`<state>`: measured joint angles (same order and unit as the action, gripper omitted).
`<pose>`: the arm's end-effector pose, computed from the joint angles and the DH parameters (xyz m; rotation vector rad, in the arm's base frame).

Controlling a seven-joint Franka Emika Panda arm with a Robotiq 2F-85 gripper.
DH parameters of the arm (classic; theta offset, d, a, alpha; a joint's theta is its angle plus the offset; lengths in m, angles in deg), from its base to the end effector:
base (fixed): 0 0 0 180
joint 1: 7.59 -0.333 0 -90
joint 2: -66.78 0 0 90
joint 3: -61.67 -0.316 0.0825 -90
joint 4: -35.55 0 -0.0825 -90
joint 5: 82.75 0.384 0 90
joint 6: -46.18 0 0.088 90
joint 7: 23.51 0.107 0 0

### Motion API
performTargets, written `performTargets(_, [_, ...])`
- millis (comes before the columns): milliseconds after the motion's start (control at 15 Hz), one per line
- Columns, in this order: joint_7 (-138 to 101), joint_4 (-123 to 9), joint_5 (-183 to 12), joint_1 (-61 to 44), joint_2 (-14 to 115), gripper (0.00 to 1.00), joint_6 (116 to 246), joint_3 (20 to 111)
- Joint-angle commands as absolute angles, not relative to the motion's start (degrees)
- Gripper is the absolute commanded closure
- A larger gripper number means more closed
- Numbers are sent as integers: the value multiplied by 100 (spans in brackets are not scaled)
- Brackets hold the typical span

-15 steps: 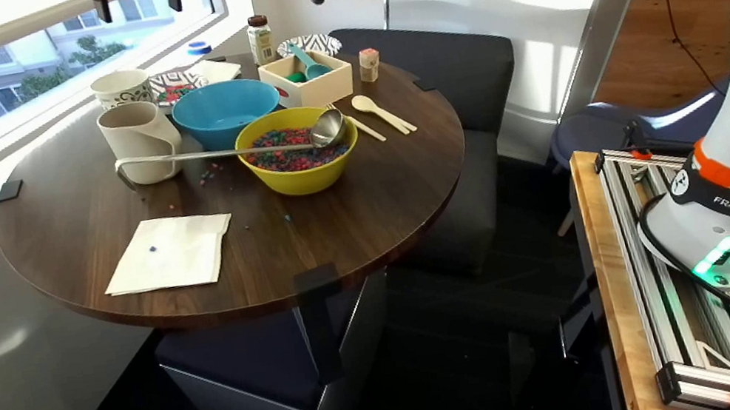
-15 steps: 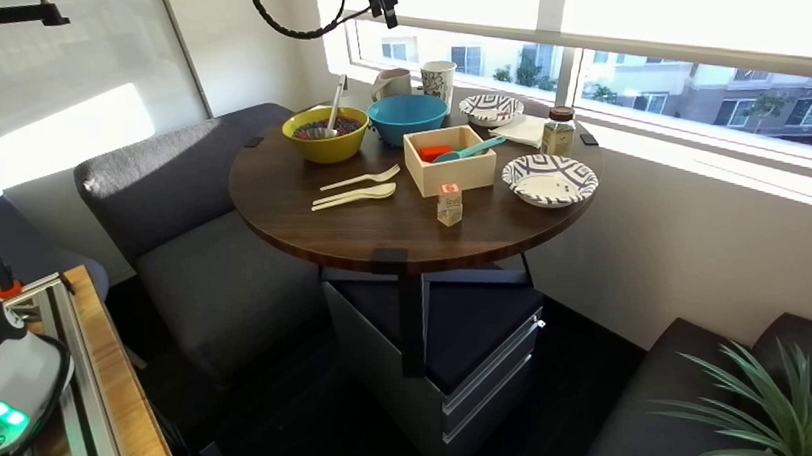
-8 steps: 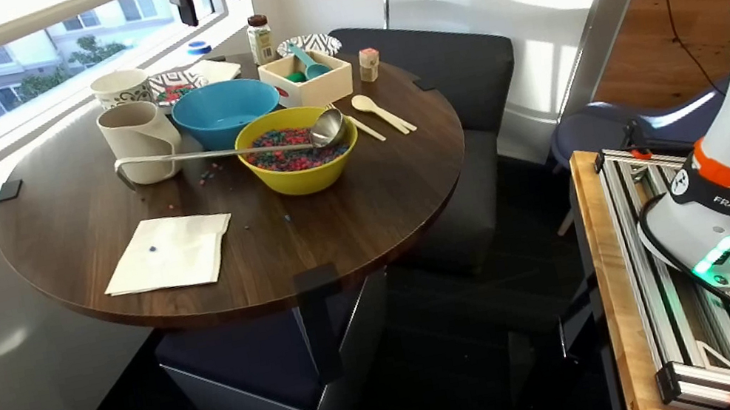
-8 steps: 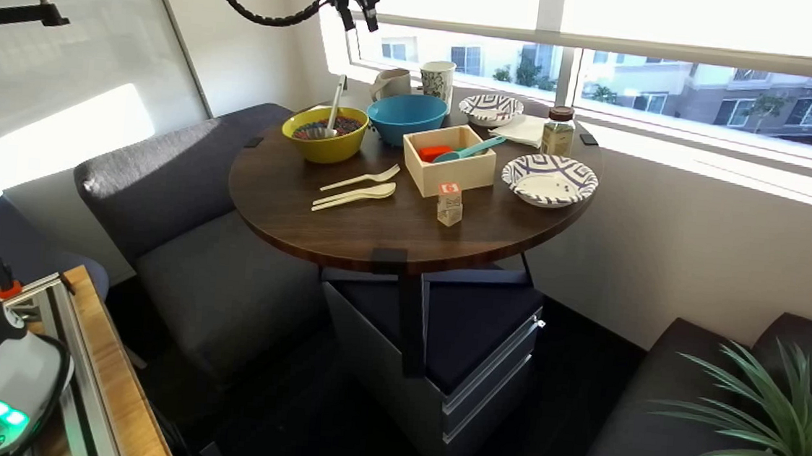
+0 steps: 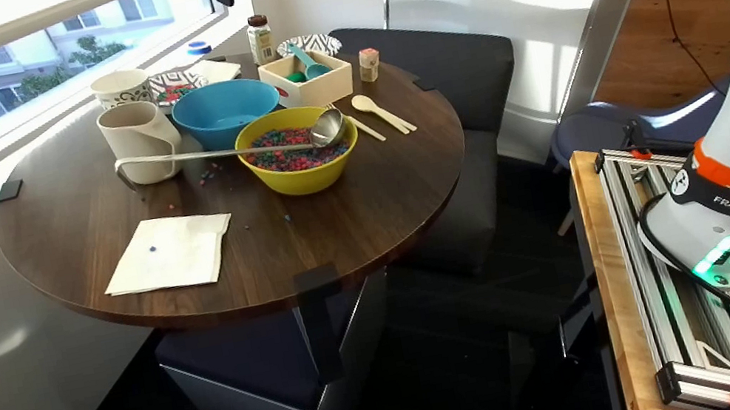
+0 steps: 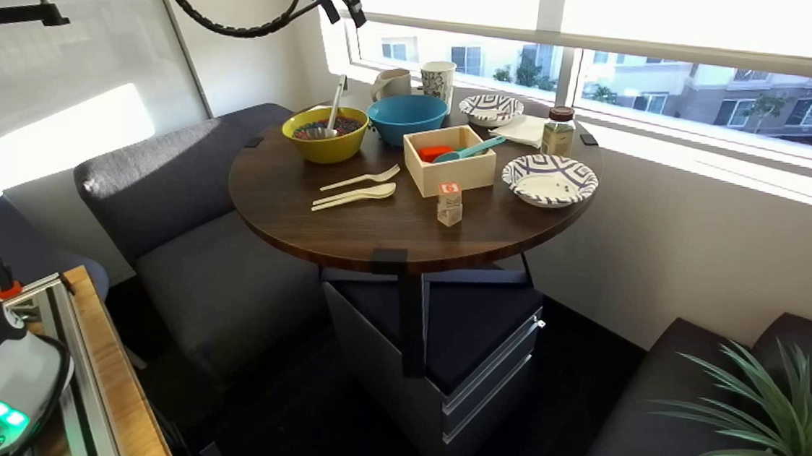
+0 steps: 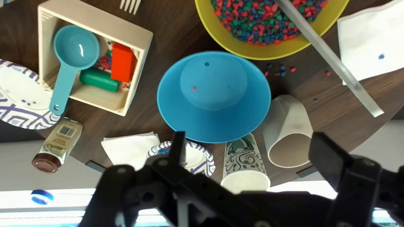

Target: Move the coffee cup on the left to the right

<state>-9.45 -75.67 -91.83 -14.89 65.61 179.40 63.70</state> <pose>0.5935 0.0521 0.5088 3.0132 -0.0992 0.5802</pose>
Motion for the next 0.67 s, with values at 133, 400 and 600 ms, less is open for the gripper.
performTargets(133, [-1959,-9580,-8573,-1041,7954,0,19063,6403])
performTargets(400, [-1873,-9371,-8656,-902,7813,0,18922,6304])
performTargets(600, [-1875,-9417,-8644,-910,7868,0,18923,6293])
